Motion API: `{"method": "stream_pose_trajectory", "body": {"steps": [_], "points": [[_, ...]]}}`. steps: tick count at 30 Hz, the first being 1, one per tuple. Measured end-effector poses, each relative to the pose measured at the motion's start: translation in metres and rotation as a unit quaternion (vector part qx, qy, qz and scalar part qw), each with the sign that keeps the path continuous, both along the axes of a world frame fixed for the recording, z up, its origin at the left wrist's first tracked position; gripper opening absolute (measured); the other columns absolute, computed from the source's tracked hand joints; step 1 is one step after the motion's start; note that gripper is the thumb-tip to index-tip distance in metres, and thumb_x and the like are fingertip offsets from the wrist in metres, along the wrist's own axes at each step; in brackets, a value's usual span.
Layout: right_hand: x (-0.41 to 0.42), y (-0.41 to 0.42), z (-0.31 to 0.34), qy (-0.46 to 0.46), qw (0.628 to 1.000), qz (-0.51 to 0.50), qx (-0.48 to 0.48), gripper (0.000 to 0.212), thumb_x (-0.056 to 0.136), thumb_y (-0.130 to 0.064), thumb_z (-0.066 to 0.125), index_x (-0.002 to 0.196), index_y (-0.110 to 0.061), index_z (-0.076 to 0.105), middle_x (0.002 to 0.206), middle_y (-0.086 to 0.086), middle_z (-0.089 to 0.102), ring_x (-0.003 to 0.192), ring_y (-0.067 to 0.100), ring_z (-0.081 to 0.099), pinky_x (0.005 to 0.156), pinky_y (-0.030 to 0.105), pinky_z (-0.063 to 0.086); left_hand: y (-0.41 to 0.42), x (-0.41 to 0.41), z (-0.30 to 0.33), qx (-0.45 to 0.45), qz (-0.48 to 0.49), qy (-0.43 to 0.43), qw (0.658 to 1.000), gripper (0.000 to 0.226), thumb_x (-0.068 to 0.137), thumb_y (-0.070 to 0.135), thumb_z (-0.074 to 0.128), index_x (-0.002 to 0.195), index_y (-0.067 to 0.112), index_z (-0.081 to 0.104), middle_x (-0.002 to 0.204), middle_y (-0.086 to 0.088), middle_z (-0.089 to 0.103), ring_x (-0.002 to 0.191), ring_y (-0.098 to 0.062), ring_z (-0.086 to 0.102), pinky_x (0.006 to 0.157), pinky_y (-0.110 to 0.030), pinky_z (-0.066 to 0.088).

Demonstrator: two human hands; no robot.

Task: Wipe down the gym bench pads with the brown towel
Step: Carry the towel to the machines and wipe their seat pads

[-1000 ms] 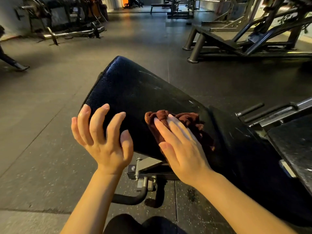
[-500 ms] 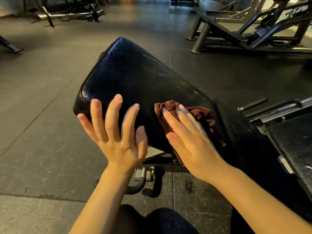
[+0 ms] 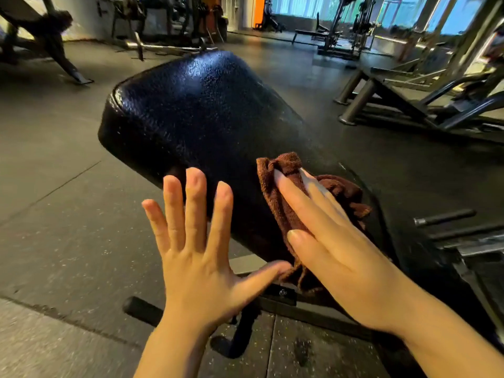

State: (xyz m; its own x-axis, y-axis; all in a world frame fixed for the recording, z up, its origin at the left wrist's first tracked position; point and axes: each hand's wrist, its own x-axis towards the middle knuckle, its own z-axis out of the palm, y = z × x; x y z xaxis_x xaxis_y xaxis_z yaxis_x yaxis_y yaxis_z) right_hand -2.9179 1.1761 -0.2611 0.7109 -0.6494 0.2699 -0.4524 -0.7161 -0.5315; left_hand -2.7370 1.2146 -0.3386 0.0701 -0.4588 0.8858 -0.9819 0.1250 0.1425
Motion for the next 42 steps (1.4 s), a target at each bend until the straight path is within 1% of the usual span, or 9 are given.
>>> {"method": "stream_pose_trajectory", "body": {"steps": [3,6,8,11,18,24,27,34,42], "points": [[-0.002,-0.007,-0.004,-0.034,0.999,0.01,-0.028,0.05,0.09,-0.052,0.029,0.135,-0.068,0.011,0.142,-0.051,-0.001,0.135,-0.025,-0.008,0.105,-0.003,-0.004,0.011,-0.004,0.0,0.044,0.039,-0.016,0.998,0.101,0.088,0.077,0.039,0.156,0.024,-0.013,0.161,0.003,-0.023,0.15,-0.021,-0.018,0.12,-0.05,-0.01],[-0.009,-0.01,-0.001,-0.098,0.995,0.008,-0.037,0.046,0.086,-0.046,0.055,0.127,-0.062,0.042,0.136,-0.052,0.03,0.134,-0.022,0.022,0.102,-0.003,0.016,0.031,-0.015,0.008,0.102,0.064,0.003,0.993,0.1,0.087,0.071,0.043,0.158,0.019,-0.005,0.164,-0.004,-0.01,0.153,-0.025,-0.007,0.122,-0.051,-0.003],[-0.013,-0.01,0.003,-0.136,0.989,0.001,-0.055,0.034,0.079,-0.04,0.066,0.109,-0.054,0.061,0.128,-0.043,0.049,0.128,-0.015,0.041,0.098,0.0,0.028,0.045,-0.014,0.007,0.126,0.082,-0.02,0.988,0.099,0.085,0.067,0.046,0.159,0.019,0.003,0.166,-0.006,-0.002,0.154,-0.025,0.003,0.122,-0.052,0.003],[-0.015,-0.01,0.007,-0.16,0.985,-0.005,-0.057,0.021,0.074,-0.041,0.068,0.095,-0.043,0.066,0.121,-0.032,0.06,0.122,-0.007,0.052,0.099,0.011,0.041,0.055,0.0,-0.016,0.162,0.101,-0.008,0.982,0.096,0.086,0.071,0.043,0.159,0.018,0.011,0.167,-0.005,0.009,0.153,-0.023,0.008,0.121,-0.052,0.005],[-0.012,-0.004,0.007,-0.191,0.979,-0.032,-0.067,0.019,0.074,-0.02,0.072,0.087,-0.035,0.071,0.112,-0.022,0.067,0.116,0.003,0.06,0.099,0.035,0.049,0.034,-0.017,-0.006,0.051,0.007,0.1,0.994,0.093,0.087,0.068,0.05,0.158,0.024,0.009,0.165,0.0,-0.005,0.154,-0.025,0.0,0.124,-0.047,0.002],[-0.002,-0.001,0.015,-0.162,0.976,-0.048,-0.14,0.026,0.075,-0.002,0.079,0.082,-0.026,0.072,0.104,-0.017,0.068,0.108,0.002,0.062,0.094,0.025,0.049,0.024,-0.032,-0.005,0.059,0.036,0.08,0.994,0.096,0.086,0.061,0.053,0.157,0.019,0.005,0.163,-0.002,-0.003,0.154,-0.023,-0.002,0.122,-0.052,0.007],[0.006,-0.001,0.02,-0.149,0.969,-0.042,-0.194,0.016,0.075,-0.008,0.074,0.08,-0.023,0.071,0.1,-0.017,0.066,0.101,-0.003,0.061,0.089,0.012,0.044,0.024,-0.034,-0.003,0.064,0.036,0.09,0.993,0.095,0.082,0.053,0.053,0.157,0.016,0.008,0.163,-0.003,-0.001,0.154,-0.023,-0.001,0.122,-0.052,0.007],[-0.017,-0.002,0.027,-0.06,0.987,-0.013,-0.151,0.009,0.073,-0.024,0.066,0.074,-0.032,0.062,0.095,-0.021,0.062,0.1,-0.008,0.057,0.084,0.001,0.036,0.029,-0.035,0.0,0.073,0.06,0.08,0.992,0.101,0.082,0.061,0.057,0.157,0.017,0.007,0.164,-0.005,0.0,0.154,-0.022,0.002,0.122,-0.05,0.006],[0.005,-0.005,0.022,-0.141,0.97,-0.027,-0.194,0.012,0.073,-0.009,0.072,0.075,-0.019,0.067,0.093,-0.014,0.064,0.093,-0.005,0.058,0.083,0.003,0.037,0.023,-0.035,-0.002,0.055,0.04,0.108,0.992,0.096,0.082,0.055,0.056,0.157,0.017,0.009,0.164,-0.004,0.001,0.154,-0.02,-0.001,0.122,-0.049,0.004]]}}
